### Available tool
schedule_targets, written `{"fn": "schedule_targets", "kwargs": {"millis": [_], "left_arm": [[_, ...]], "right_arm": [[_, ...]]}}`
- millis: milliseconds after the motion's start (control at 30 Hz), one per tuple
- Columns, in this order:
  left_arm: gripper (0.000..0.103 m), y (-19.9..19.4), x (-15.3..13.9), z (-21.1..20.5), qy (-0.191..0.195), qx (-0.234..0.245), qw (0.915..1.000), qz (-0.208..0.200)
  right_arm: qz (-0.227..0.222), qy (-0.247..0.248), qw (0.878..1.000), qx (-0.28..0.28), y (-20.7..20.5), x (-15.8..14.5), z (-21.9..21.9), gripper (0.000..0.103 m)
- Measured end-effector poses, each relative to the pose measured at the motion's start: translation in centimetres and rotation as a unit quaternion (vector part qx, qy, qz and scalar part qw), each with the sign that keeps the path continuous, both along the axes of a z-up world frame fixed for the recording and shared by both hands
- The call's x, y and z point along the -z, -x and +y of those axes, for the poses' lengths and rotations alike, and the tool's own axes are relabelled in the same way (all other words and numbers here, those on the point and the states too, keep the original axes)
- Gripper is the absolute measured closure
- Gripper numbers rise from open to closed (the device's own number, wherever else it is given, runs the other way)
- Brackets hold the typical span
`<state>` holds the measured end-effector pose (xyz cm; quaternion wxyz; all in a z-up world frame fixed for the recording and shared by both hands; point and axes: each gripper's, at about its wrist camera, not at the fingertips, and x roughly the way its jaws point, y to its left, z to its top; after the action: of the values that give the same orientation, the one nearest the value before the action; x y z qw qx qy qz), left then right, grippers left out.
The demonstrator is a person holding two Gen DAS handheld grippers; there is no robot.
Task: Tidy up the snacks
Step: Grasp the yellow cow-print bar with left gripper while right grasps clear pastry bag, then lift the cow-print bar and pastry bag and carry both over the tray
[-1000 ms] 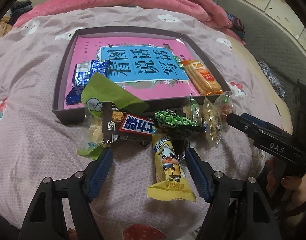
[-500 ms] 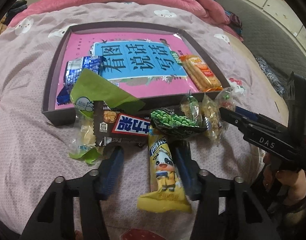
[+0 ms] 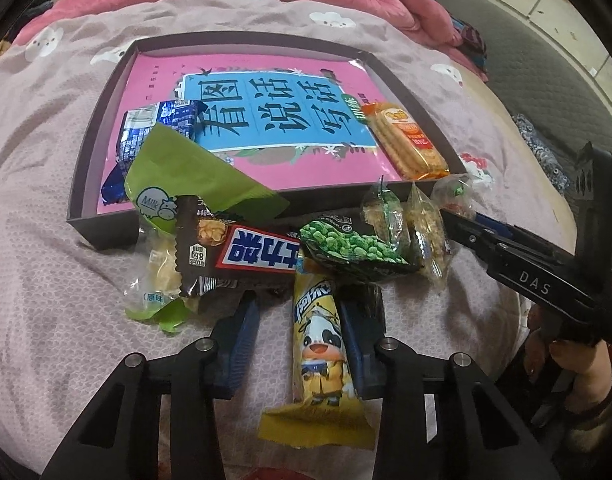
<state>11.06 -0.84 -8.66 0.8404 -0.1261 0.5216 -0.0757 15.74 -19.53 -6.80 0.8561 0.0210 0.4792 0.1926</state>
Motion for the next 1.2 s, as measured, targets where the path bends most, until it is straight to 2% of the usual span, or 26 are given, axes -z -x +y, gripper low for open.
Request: {"fn": "schedule_targets", "kwargs": {"millis": [67,133,300,800,1200], "left_arm": [[0.065,-0.2,0.2,0.2,0.007,-0.003,1.0,0.003],[0.072,-0.3,0.4,0.3,0.017,-0.002,0.9998,0.008],[0.083,-0.3,0.7,-0.3,0.015,0.013,0.9997,0.01],[0.086,0.7,0.1,-0.3,0.015,0.021,0.9997,0.005],[0.086,1.7,-1.6,0.1,0.024,0.022,0.9994,-0.005]], "right_arm": [[-0.001,0.0,1.0,-0.002,0.1,0.0,0.0,0.062],[-0.003,-0.002,1.0,-0.001,0.1,-0.2,0.0,0.063],[-0.003,-0.019,1.0,0.01,0.3,-0.6,-0.7,0.065],[-0.009,-0.05,0.998,0.03,1.0,-1.8,-2.1,0.066],[-0.019,-0.059,0.998,0.03,1.4,-2.5,-2.3,0.066]]}}
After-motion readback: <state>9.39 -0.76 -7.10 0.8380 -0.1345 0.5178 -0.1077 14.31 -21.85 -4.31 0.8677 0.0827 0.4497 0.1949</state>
